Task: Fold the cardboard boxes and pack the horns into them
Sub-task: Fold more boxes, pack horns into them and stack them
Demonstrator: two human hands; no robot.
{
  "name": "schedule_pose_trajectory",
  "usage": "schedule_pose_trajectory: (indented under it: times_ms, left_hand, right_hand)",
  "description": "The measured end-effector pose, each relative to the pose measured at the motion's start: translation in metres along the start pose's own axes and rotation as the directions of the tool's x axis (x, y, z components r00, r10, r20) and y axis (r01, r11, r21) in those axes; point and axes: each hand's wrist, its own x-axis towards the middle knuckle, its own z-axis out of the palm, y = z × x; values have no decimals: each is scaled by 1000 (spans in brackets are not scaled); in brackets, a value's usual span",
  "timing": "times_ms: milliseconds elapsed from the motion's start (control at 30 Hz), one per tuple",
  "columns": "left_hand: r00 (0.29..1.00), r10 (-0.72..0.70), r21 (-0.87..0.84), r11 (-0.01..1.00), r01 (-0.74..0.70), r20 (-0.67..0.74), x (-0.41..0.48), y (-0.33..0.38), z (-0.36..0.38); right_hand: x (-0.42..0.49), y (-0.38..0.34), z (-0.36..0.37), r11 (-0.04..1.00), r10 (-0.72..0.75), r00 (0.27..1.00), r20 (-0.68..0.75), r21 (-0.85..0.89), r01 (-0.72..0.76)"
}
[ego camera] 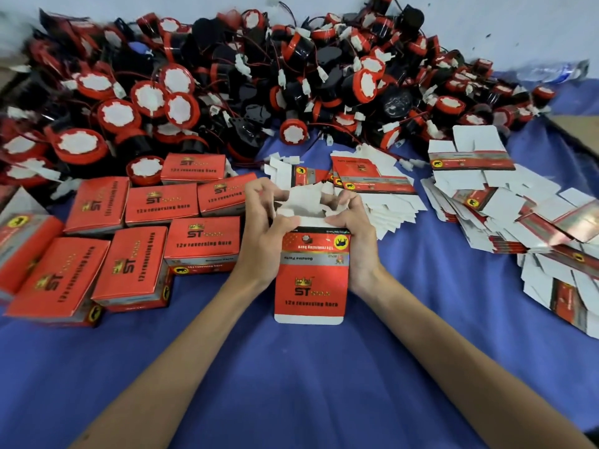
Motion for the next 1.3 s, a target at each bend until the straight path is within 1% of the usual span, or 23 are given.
schedule_pose_trajectory:
  times_ms: [100, 200, 267, 333, 367, 467, 500, 567, 633, 700, 767, 833, 900, 967, 1100, 1167, 1300]
  left_hand:
    - [996, 40, 26, 999, -38, -75, -1, -1, 2]
    - [994, 58, 103, 993, -49, -89, -3, 0, 4]
    - [988, 129, 224, 969, -105, -91, -5, 0, 4]
    - [965, 232, 369, 913, -174, -121, -7, 0, 5]
    - [955, 270, 410, 890, -198, -125, -7, 1, 6]
    - [942, 327, 413, 870, -267, -79, -8, 0, 6]
    - [945, 318, 389, 881, -268, -71, -9, 0, 6]
    - [963, 263, 329, 916, -230, -58, -10, -2, 8]
    - [989, 141, 286, 950, -122, -46, -12, -1, 11]
    - [999, 18, 249, 968, -7, -39, -11, -2, 12]
    - [999, -46, 243, 969, 50, -21, -11, -3, 10]
    - [998, -55, 289, 956, 48, 16, -10, -6, 7]
    - [995, -83, 337, 940, 63, 45, -11, -6, 5]
    - [992, -109, 333, 939, 84, 56, -12, -4, 4]
    - [998, -55, 260, 964, 55, -8, -16, 0, 5]
    - [999, -40, 235, 971, 47, -34, -16, -2, 4]
    - [990, -64, 191, 978, 88, -129, -12, -6, 3]
  right_hand:
    - [2, -1, -1, 1000, -7, 999, -49, 9, 7]
    - [3, -1, -1, 997, -65, 995, -73, -55, 61]
    - [3, 0, -2, 979, -134, 985, -104, -170, 115]
    - [0, -1, -3, 952, -176, 978, -111, -271, 141]
    - [-2, -1, -4, 931, -207, 973, -100, -324, 165]
    - [-5, -2, -8, 821, -317, 948, -5, -502, 272]
    - [-5, -2, -9, 804, -323, 946, 21, -521, 286]
    - [-6, -3, -12, 828, -268, 963, 37, -501, 250]
    - [-6, -4, -11, 883, -173, 985, 29, -438, 168]
    - [-6, -6, -10, 925, -99, 995, 16, -368, 98]
    - [-5, -5, -10, 949, -17, 1000, 5, -314, 18]
    - [-4, -6, -12, 943, 16, 1000, -4, -333, -16]
    - [-2, -7, -13, 924, 6, 1000, -6, -381, -7]
    - [-1, -8, -13, 912, -2, 1000, 19, -410, 10]
    - [-3, -9, -12, 921, 10, 995, 96, -388, 28]
    - [-2, -10, -11, 919, 38, 994, 106, -394, 6]
    - [4, -11, -5, 897, 51, 999, -4, -440, -48]
